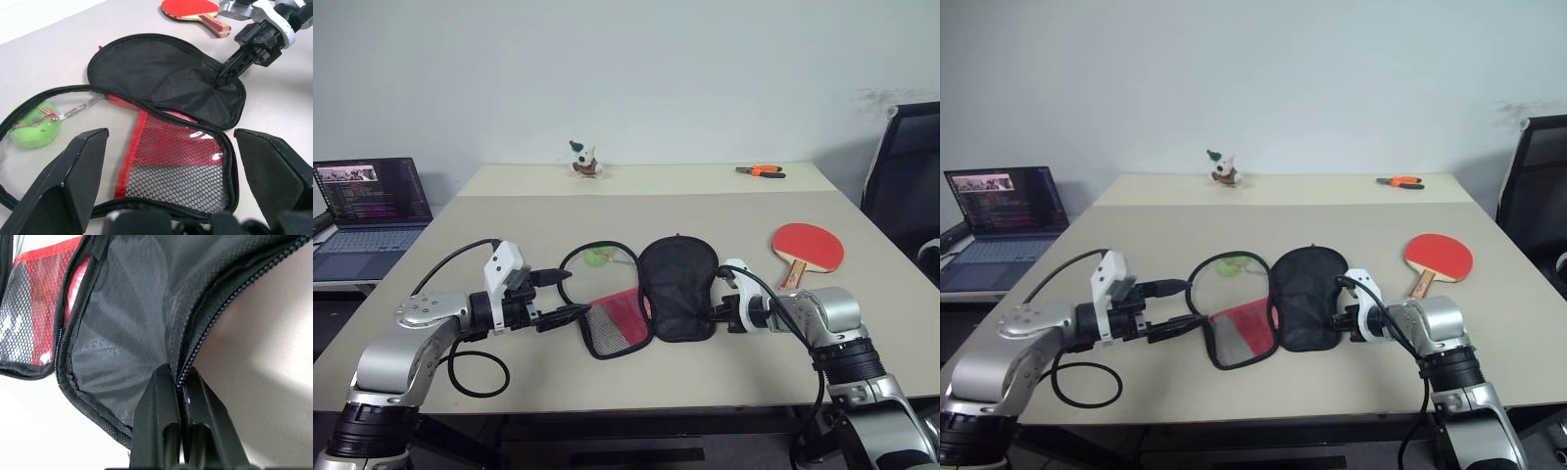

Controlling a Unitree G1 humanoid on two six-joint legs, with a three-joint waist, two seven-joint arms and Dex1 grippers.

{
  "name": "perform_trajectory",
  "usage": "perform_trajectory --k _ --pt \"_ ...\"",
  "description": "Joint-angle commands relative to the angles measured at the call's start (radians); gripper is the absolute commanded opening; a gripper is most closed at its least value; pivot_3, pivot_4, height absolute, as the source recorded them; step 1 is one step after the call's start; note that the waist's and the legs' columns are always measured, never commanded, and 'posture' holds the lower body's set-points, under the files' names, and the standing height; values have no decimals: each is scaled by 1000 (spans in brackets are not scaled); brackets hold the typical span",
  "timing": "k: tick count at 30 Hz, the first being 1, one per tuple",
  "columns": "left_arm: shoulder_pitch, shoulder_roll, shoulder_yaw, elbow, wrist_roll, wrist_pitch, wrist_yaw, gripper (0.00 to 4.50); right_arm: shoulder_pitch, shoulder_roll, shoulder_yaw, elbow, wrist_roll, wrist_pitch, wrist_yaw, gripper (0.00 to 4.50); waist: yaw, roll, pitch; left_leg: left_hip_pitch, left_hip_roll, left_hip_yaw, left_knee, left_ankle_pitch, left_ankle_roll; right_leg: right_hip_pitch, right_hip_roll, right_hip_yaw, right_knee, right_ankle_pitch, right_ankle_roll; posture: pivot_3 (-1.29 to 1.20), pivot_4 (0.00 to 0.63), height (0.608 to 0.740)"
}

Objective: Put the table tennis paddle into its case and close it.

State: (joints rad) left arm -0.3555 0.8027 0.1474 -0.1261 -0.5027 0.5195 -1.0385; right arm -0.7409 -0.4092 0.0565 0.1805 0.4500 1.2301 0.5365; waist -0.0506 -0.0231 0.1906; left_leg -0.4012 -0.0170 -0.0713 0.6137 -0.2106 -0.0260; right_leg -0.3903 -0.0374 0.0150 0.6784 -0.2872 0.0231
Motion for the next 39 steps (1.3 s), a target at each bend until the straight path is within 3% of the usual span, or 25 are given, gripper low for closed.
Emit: perform_trajectory --k 1,10,21,32,35,39 --pt "-19 6 8 -15 -2 -16 -2 4500 -19 -16 -38 -24 -21 -30 -26 1343 0 0 0 0 0 0 0 0 0 0 0 0 0 0 0 0 150 740" --pt "-34 1 3 -11 -12 -13 -7 4500 -102 -106 -155 -33 -46 -68 -88 4483 4 0 0 0 -2 0 0 0 0 0 0 0 0 0 0 0 150 740" --pt "-202 -14 -75 104 -7 -9 -111 4500 -158 -71 -270 395 -290 -501 -498 4483 6 0 0 0 -3 4 0 0 0 0 0 0 0 0 0 0 150 740" --pt "-318 -58 -143 199 42 -68 -171 4500 -258 -25 -291 758 -312 -698 -552 4483 -9 -1 0 1 -1 10 -1 0 0 0 1 2 1 0 1 0 150 740" --pt "-309 -59 -140 196 46 -74 -173 4500 -278 -22 -294 817 -308 -718 -543 3925 -9 -1 0 1 -1 10 0 0 0 0 2 3 1 0 1 0 150 740" --pt "-298 -54 -131 192 47 -75 -169 4500 -297 -34 -269 866 -329 -760 -501 2558 -8 -1 0 2 -1 10 0 0 0 1 2 3 2 0 1 0 150 740"
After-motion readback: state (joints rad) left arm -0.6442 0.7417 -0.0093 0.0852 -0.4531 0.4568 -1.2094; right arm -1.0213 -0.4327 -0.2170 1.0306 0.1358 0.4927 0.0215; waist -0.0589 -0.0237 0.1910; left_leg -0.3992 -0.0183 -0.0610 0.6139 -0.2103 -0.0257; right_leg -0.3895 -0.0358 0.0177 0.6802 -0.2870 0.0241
